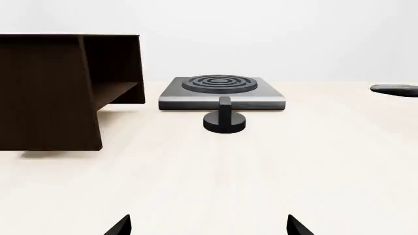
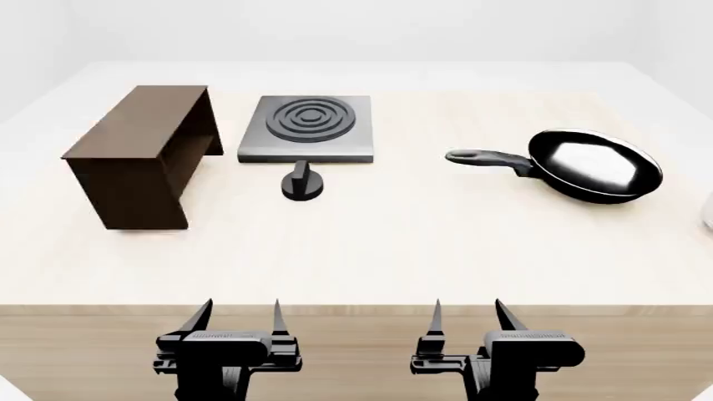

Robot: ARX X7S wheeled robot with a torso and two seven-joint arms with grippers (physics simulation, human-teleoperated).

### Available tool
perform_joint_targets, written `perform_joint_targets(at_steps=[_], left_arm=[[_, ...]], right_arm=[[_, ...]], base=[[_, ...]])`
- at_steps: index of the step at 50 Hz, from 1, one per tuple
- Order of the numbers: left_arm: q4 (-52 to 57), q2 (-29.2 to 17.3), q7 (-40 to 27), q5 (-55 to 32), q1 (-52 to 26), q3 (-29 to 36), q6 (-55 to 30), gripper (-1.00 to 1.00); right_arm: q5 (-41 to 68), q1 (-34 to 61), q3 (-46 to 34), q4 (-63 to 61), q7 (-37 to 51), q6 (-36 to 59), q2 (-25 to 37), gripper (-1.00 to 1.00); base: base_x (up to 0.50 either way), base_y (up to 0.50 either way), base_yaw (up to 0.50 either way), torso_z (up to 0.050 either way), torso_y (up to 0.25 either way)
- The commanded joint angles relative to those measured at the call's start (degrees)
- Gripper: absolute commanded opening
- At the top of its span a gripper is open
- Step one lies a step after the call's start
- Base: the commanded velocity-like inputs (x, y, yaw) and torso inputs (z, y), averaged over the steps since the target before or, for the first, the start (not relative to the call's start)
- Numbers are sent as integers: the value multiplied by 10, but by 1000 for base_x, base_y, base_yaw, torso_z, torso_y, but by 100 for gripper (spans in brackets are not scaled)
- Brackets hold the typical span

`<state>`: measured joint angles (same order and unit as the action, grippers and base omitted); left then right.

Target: Put the frying pan on top of the cabinet.

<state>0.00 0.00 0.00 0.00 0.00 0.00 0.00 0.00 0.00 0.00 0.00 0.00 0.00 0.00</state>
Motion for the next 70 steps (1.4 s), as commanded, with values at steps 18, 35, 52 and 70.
perform_joint_targets(at_steps=[18, 35, 52, 70], left_arm=[[-3, -33, -37, -30, -1, 41, 4, 100], [-2, -46, -52, -41, -1, 57, 5, 100], [181, -75, -77, -79, -52, 59, -224, 100], [207, -95, -92, -74, -74, 67, -253, 100]], right_arm=[[53, -2, -36, -18, 32, 9, 33, 100], [71, -5, -49, -13, 45, -4, 45, 100], [167, 39, -20, -221, 84, 246, 91, 100], [170, 49, -17, -242, 100, 257, 106, 100]], base=[[0, -29, 0, 0, 0], [0, -500, 0, 0, 0], [0, -324, 0, 0, 0], [368, 0, 0, 0, 0]])
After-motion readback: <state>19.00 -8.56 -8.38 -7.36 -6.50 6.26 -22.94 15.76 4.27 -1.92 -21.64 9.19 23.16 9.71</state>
